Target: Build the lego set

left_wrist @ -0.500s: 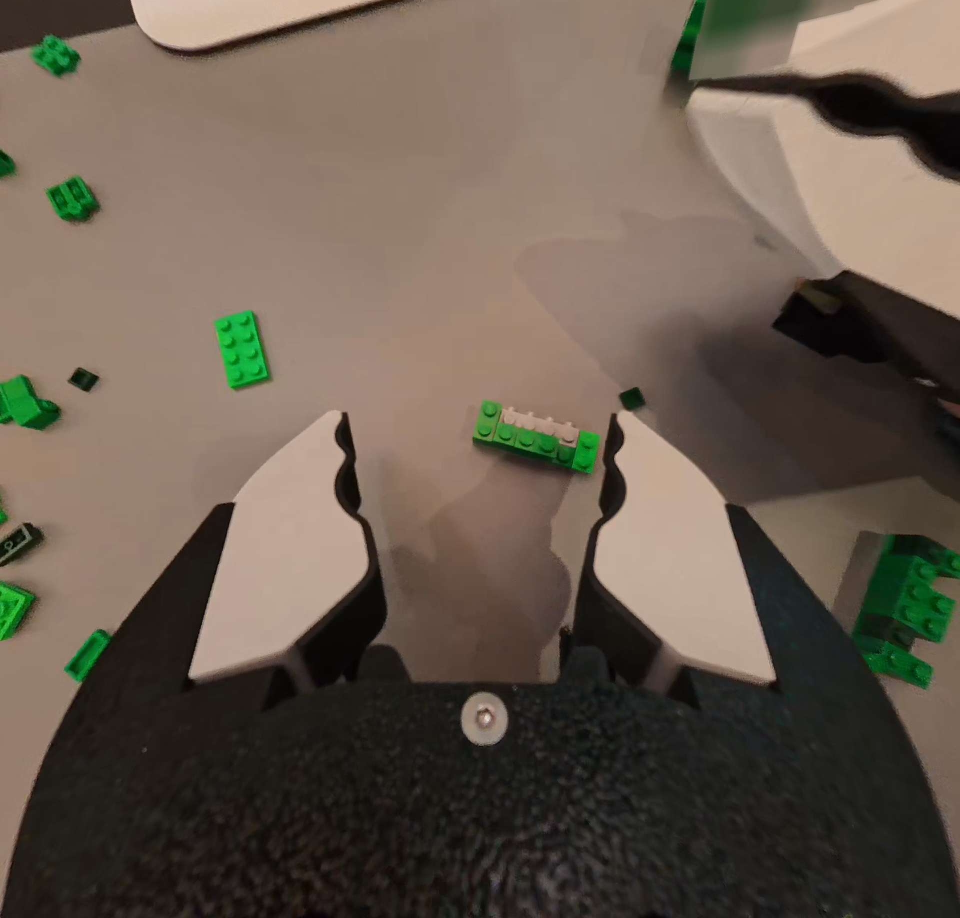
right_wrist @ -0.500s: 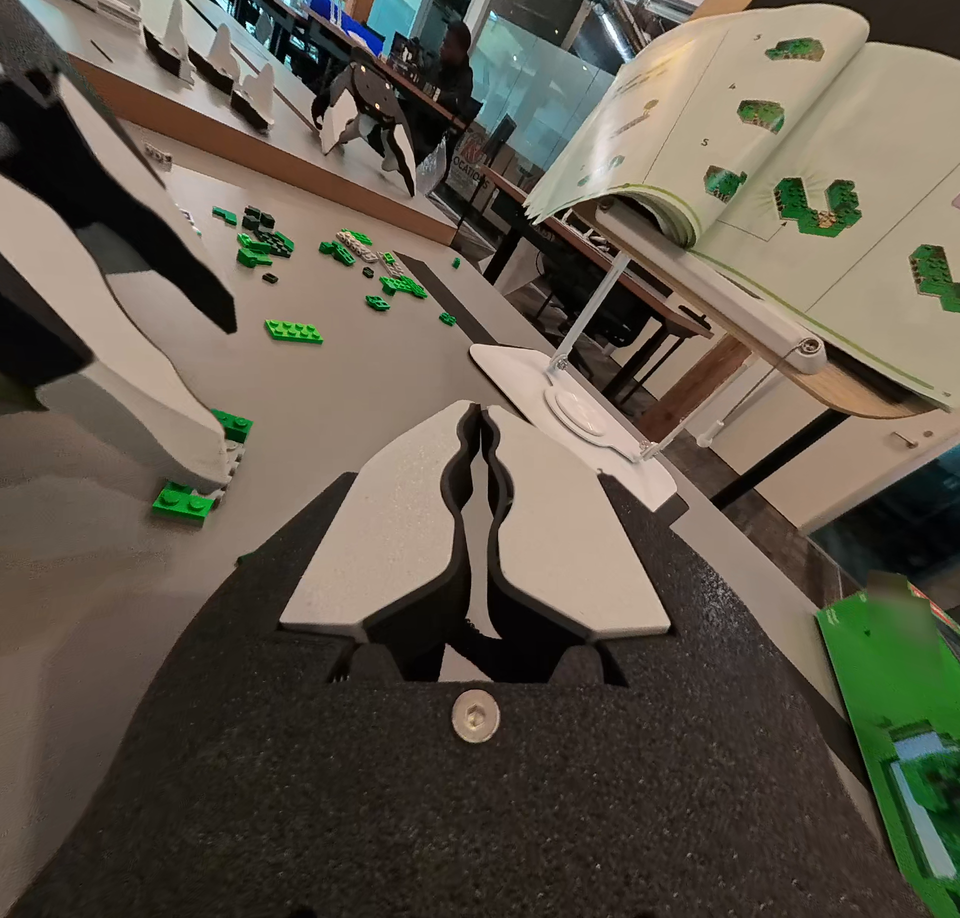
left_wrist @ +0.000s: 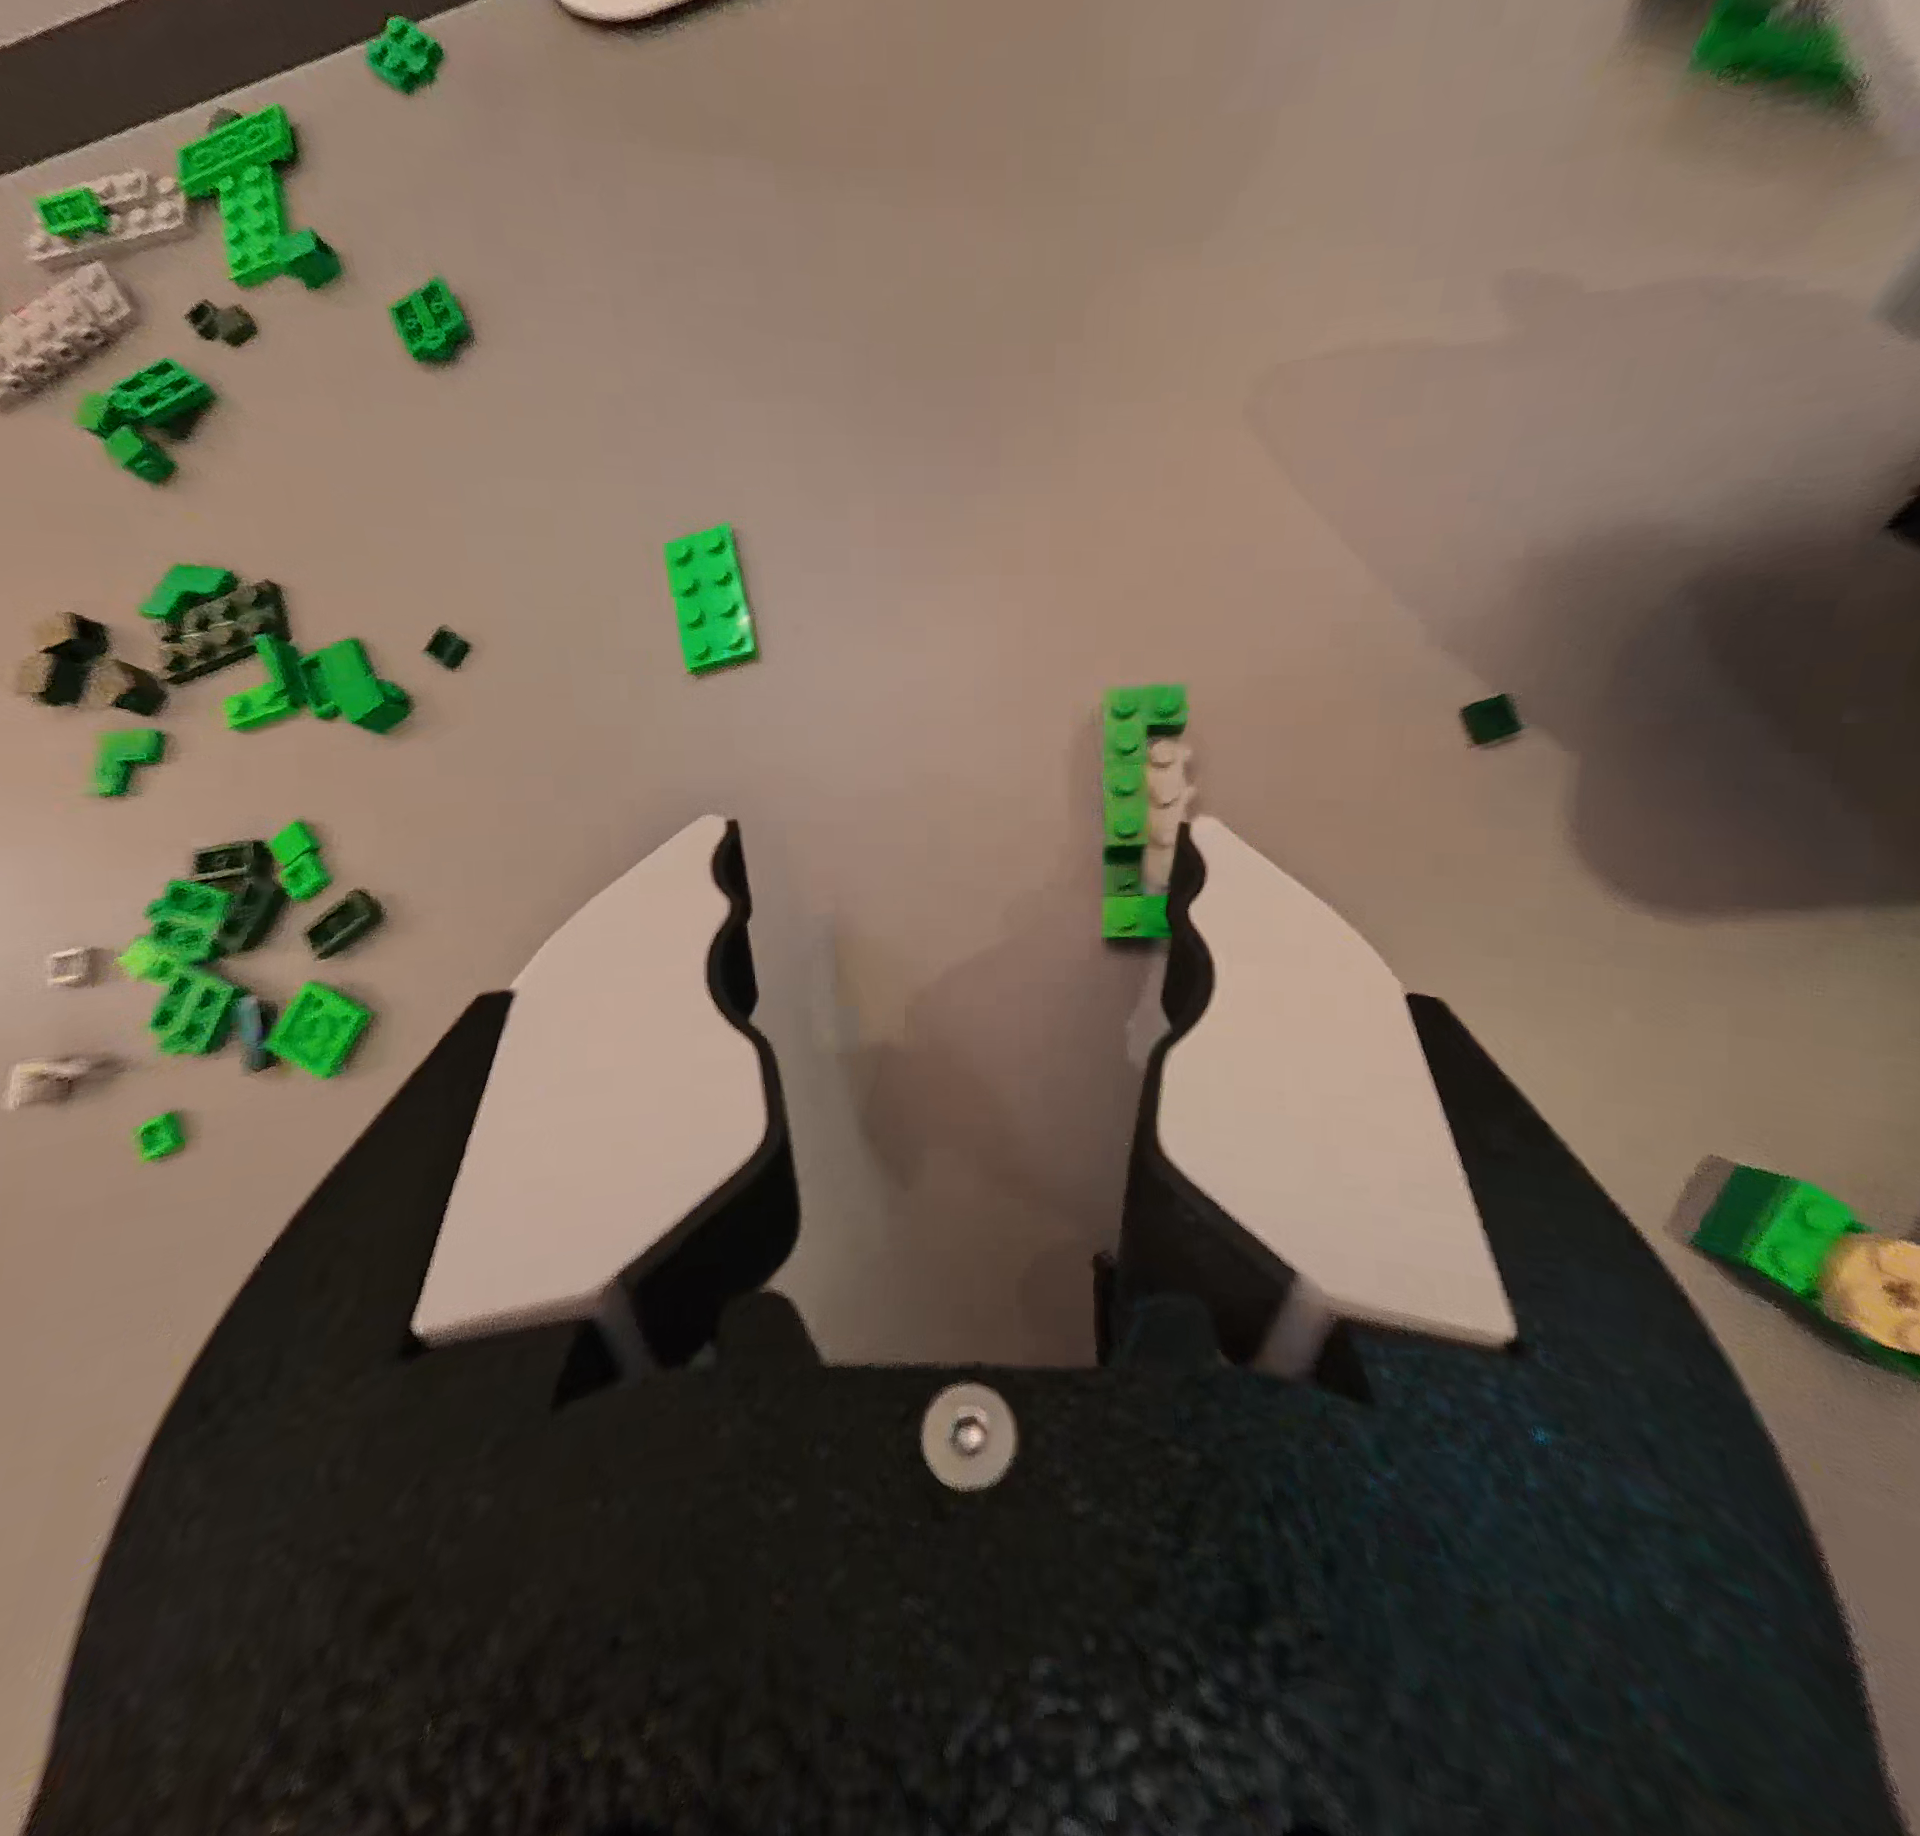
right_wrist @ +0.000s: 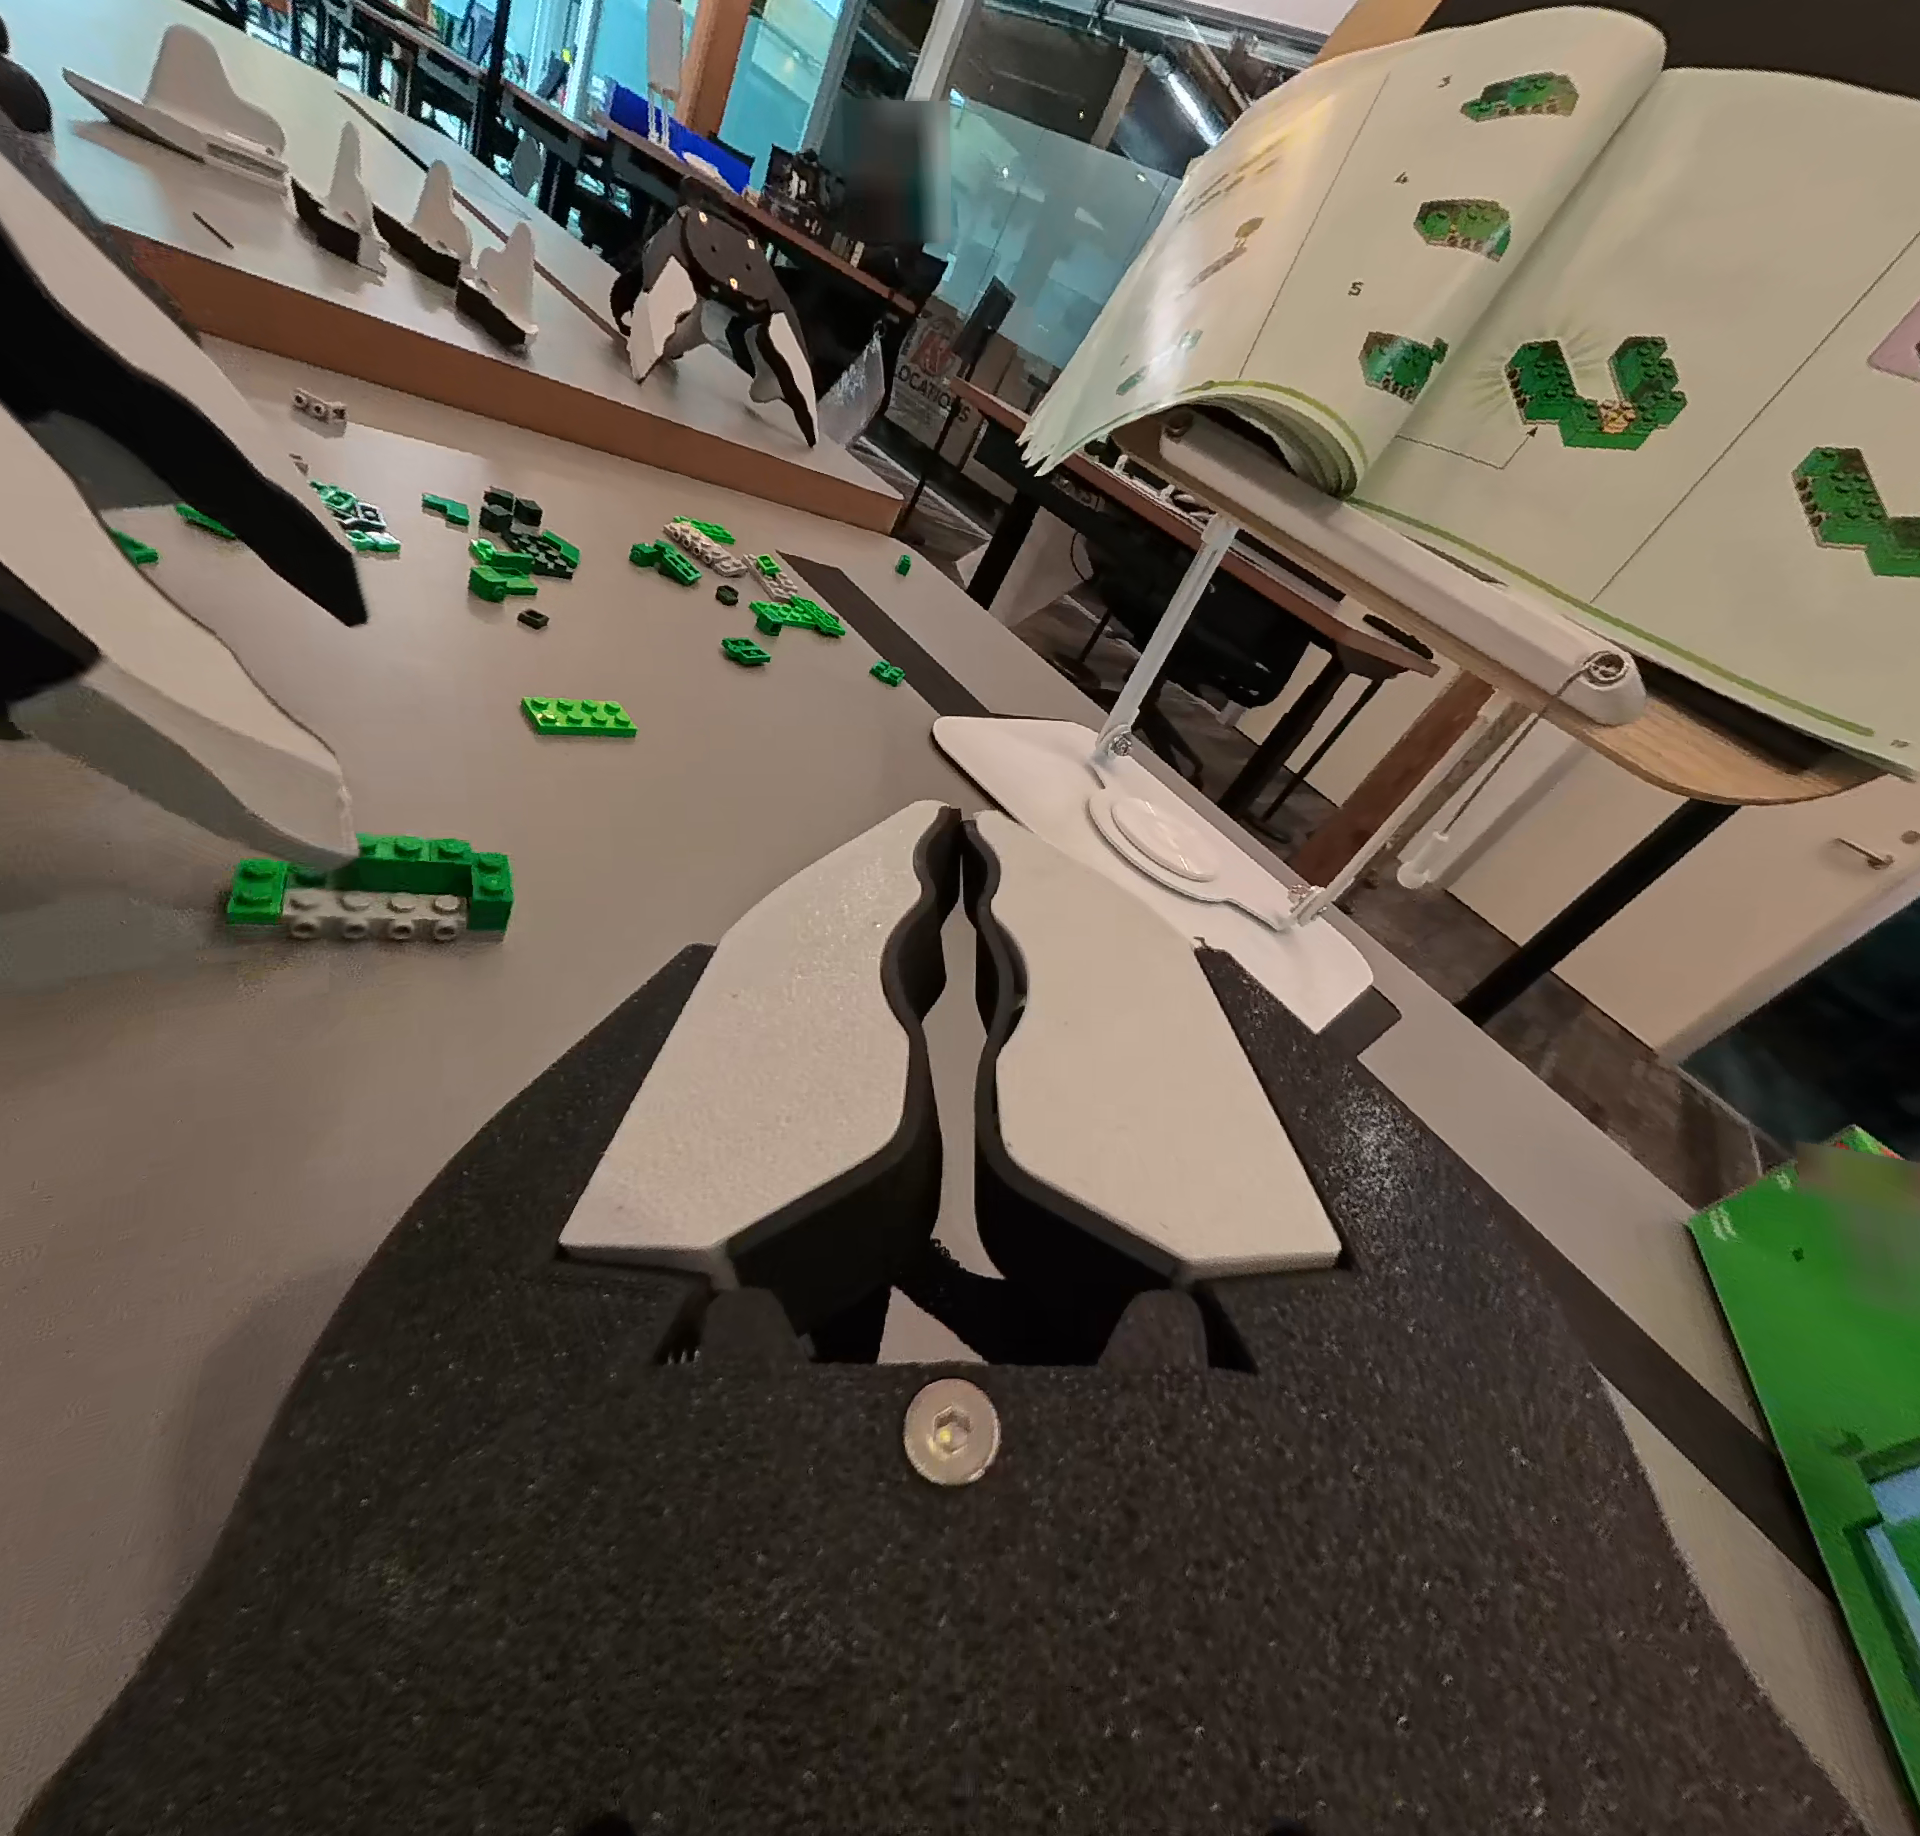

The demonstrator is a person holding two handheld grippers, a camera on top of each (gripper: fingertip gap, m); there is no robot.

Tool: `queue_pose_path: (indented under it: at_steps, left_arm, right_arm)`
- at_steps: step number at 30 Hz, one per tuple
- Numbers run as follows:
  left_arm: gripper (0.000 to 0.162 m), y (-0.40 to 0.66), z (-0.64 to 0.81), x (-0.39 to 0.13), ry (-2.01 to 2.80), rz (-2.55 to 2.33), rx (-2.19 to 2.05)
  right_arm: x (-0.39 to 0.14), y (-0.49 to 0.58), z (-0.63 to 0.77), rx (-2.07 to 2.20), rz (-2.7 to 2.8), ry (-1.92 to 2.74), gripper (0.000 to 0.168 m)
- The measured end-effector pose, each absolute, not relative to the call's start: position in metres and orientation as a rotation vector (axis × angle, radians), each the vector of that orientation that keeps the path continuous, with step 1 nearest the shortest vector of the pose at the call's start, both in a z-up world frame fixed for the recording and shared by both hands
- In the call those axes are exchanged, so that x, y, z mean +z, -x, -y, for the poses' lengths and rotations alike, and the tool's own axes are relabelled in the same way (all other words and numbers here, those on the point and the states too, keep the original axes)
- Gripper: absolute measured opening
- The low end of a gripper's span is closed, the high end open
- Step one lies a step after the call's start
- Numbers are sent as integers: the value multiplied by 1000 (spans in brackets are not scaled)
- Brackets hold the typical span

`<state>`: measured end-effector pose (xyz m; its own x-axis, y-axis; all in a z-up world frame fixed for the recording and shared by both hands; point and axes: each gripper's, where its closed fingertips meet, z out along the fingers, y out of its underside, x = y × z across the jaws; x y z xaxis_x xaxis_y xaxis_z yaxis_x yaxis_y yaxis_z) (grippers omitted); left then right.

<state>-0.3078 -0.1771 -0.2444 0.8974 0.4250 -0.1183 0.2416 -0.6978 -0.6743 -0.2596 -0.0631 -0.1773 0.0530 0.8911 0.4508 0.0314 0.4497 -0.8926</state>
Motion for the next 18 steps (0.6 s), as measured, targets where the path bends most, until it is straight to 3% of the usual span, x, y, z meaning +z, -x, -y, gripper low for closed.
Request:
queue_pose_path:
  at_steps: [4,16,18]
  left_arm:
    - [68,299,167,-244,2340,456,218]
    - [7,285,163,-259,2441,231,119]
    - [14,284,163,-258,2440,169,97]
  right_arm:
    - [-177,260,64,812,1367,893,0]
    - [-179,260,67,812,1387,878,0]
    - [-179,260,67,811,1390,874,0]
